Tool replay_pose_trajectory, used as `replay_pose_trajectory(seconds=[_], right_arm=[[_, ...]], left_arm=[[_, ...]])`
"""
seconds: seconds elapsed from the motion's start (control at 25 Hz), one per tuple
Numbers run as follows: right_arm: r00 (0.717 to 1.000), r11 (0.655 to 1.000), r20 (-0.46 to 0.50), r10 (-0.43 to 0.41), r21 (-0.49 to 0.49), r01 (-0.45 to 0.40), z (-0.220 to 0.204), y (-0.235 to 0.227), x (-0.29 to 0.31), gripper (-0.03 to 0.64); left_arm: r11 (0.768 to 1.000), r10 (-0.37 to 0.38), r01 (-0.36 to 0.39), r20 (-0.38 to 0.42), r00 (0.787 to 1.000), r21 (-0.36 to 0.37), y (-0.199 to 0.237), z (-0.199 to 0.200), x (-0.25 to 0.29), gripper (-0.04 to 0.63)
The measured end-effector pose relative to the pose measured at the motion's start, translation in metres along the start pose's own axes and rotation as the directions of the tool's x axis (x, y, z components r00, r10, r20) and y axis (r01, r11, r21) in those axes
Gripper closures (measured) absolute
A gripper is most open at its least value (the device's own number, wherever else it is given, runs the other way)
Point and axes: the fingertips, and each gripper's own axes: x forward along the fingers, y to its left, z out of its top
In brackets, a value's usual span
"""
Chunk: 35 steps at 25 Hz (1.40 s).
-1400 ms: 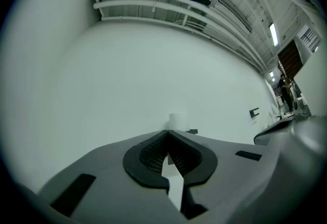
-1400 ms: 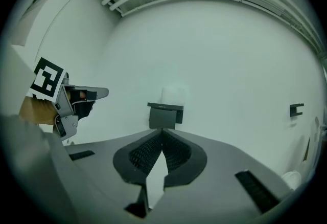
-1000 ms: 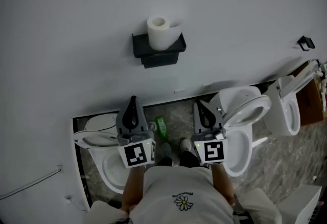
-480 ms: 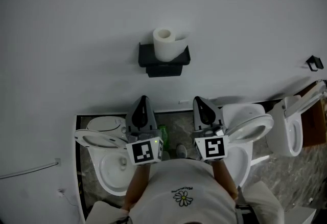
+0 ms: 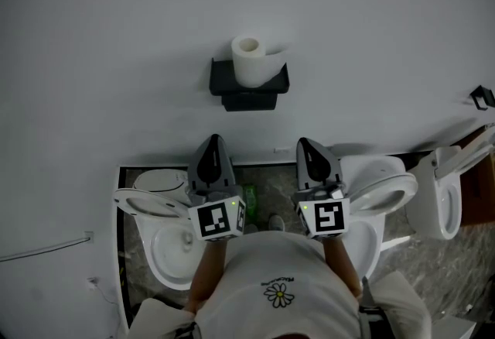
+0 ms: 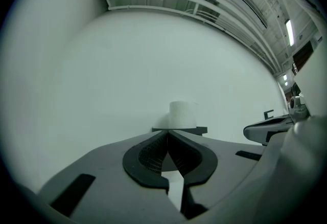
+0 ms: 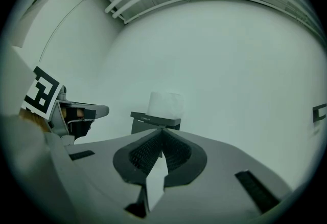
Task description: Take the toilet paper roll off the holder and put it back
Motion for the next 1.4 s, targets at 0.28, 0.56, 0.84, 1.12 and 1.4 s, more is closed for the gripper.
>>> replay_pose_trajectory(seconds=[0.28, 0.56, 0.84, 1.12, 1.4], right_arm=[[1.0, 1.0, 0.008, -0.018, 0.014, 0.018, 0.003, -0.009, 0.0, 0.606], [0.997, 0.997, 0.04, -0.061, 0.045, 0.06, 0.011, -0.023, -0.005, 0.606], [0.997, 0.997, 0.047, -0.067, 0.042, 0.065, 0.01, -0.029, -0.009, 0.606], [0.994, 0.997, 0.081, -0.068, 0.03, 0.066, 0.024, -0.038, -0.007, 0.606], [0.994, 0.996, 0.071, -0.081, 0.044, 0.078, 0.02, -0.042, -0.011, 0.606]], left_arm=[[0.985, -0.172, 0.172, 0.021, 0.985, 0.011, -0.024, 0.033, 0.028, 0.414], [0.967, -0.251, 0.25, 0.014, 0.968, 0.045, -0.03, 0.074, 0.08, 0.255], [0.958, -0.277, 0.281, -0.066, 0.959, 0.054, -0.044, 0.068, 0.122, 0.204], [0.965, -0.262, 0.263, -0.149, 0.953, -0.014, -0.048, 0.048, 0.157, 0.178], [0.967, -0.253, 0.256, -0.221, 0.942, -0.013, -0.053, 0.04, 0.173, 0.181]])
